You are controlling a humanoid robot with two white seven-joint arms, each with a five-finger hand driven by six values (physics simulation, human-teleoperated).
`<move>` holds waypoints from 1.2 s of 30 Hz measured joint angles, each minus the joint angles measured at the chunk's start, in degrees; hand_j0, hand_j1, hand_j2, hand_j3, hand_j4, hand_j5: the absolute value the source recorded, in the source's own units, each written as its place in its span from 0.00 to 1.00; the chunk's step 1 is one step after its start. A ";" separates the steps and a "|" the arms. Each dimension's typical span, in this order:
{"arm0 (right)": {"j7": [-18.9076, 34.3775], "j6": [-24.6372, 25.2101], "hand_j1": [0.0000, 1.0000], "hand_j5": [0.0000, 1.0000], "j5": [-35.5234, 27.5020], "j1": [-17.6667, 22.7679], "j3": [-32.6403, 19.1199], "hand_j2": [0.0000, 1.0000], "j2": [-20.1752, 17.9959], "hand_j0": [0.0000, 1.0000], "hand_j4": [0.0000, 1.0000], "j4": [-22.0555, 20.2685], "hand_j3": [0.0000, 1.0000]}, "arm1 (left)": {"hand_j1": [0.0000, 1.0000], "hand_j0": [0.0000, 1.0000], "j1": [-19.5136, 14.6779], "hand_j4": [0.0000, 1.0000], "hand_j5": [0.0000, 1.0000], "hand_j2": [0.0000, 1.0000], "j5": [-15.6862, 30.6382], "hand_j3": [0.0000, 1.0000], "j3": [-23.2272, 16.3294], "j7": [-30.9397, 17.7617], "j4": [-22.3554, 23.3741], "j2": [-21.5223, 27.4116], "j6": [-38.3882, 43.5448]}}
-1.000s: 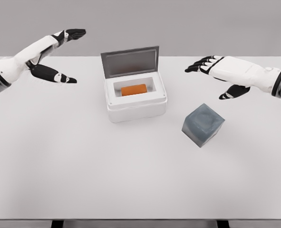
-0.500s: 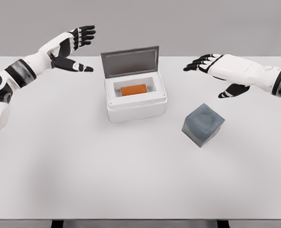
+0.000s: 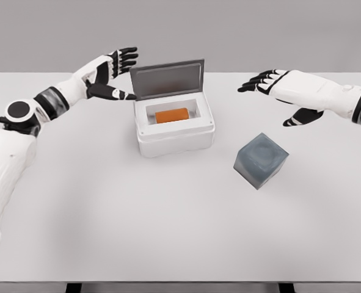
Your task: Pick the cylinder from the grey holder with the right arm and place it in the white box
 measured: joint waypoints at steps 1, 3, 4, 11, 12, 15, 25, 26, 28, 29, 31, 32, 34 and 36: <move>0.00 0.00 1.00 1.00 0.00 -0.09 0.00 1.00 -0.07 1.00 1.00 0.00 1.00 | 1.00 1.00 0.00 1.00 1.00 1.00 -0.03 1.00 -0.04 0.00 0.13 -0.23 -0.09; 0.00 0.01 1.00 1.00 0.00 -0.09 0.00 1.00 -0.12 1.00 1.00 -0.01 1.00 | 1.00 1.00 0.00 1.00 1.00 1.00 -0.05 1.00 -0.10 0.00 0.23 -0.53 -0.19; 0.00 0.02 1.00 1.00 0.00 0.00 0.00 1.00 -0.12 1.00 1.00 -0.01 1.00 | 1.00 1.00 0.09 1.00 1.00 1.00 -0.05 1.00 -0.11 0.00 0.20 -0.61 -0.25; 0.00 0.05 1.00 1.00 0.00 -0.17 0.00 1.00 -0.18 1.00 1.00 -0.05 1.00 | 1.00 1.00 2.64 1.00 1.00 1.00 -0.10 1.00 -0.06 0.00 -4.05 -0.30 -0.38; 0.00 0.05 1.00 1.00 0.00 -0.17 0.00 1.00 -0.17 1.00 1.00 -0.04 1.00 | 1.00 1.00 2.81 1.00 1.00 1.00 -0.06 1.00 -0.03 0.00 -4.98 -0.20 -0.36; 0.00 0.05 1.00 1.00 0.00 -0.26 0.00 1.00 -0.20 1.00 1.00 -0.12 1.00 | 1.00 1.00 4.04 1.00 1.00 1.00 0.07 1.00 0.03 0.00 -7.68 0.27 -0.33; 0.00 0.06 1.00 1.00 0.00 -0.26 0.00 1.00 -0.42 1.00 1.00 -0.67 1.00 | 1.00 1.00 5.80 1.00 1.00 1.00 0.57 1.00 0.19 0.00 -13.61 2.88 -0.16; 0.00 0.06 1.00 1.00 -0.01 -0.26 0.00 1.00 -0.48 1.00 1.00 -0.74 1.00 | 1.00 1.00 6.15 1.00 1.00 1.00 0.59 1.00 0.23 0.00 -14.04 3.18 -0.16; 0.00 0.06 1.00 1.00 -0.01 -0.26 0.00 1.00 -0.59 1.00 1.00 -0.82 1.00 | 1.00 1.00 6.24 1.00 1.00 1.00 0.66 1.00 0.31 0.00 -14.95 3.60 -0.15; 0.00 0.05 1.00 1.00 -0.01 -0.18 0.00 1.00 -0.64 1.00 1.00 -0.84 1.00 | 1.00 1.00 6.24 1.00 1.00 1.00 0.69 1.00 0.34 0.00 -15.28 3.74 -0.18; 0.00 0.06 1.00 1.00 -0.01 -0.17 0.00 1.00 -0.68 1.00 1.00 -0.90 1.00 | 1.00 1.00 7.30 1.00 1.00 1.00 0.74 1.00 0.41 0.04 -16.00 4.04 -0.22; 0.00 0.06 1.00 1.00 -0.01 -0.17 0.00 1.00 -0.67 1.00 1.00 -0.93 1.00 | 1.00 1.00 7.47 1.00 1.00 1.00 0.84 1.00 0.46 0.02 -16.59 4.37 -0.26; 0.00 0.10 1.00 1.00 -0.01 -0.17 0.00 1.00 -0.67 1.00 1.00 -0.96 1.00 | 1.00 1.00 8.09 1.00 1.00 1.00 1.05 1.00 0.50 0.01 -17.82 4.90 -0.28; 0.00 0.12 1.00 1.00 -0.01 -0.17 0.00 1.00 -0.70 1.00 1.00 -0.97 1.00 | 1.00 1.00 8.35 1.00 1.00 1.00 1.18 1.00 0.54 0.00 -18.80 5.21 -0.30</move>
